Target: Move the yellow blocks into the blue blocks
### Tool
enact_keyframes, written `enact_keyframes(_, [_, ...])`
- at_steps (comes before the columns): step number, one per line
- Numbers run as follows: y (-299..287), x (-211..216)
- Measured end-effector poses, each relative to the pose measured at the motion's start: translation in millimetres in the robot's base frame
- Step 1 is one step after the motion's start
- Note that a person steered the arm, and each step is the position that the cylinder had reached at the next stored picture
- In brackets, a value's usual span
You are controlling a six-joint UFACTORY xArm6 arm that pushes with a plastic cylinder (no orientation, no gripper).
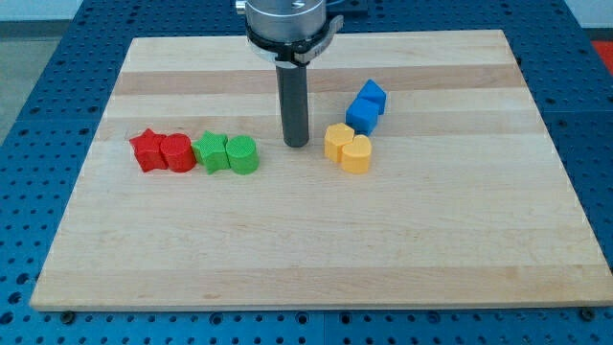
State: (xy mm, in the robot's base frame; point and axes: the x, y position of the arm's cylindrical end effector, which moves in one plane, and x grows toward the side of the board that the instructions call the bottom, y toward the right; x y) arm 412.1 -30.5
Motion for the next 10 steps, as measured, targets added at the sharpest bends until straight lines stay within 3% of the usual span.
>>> enact_keyframes(6, [15.6,35.5])
enact_keyframes(10, [25.5,16.5])
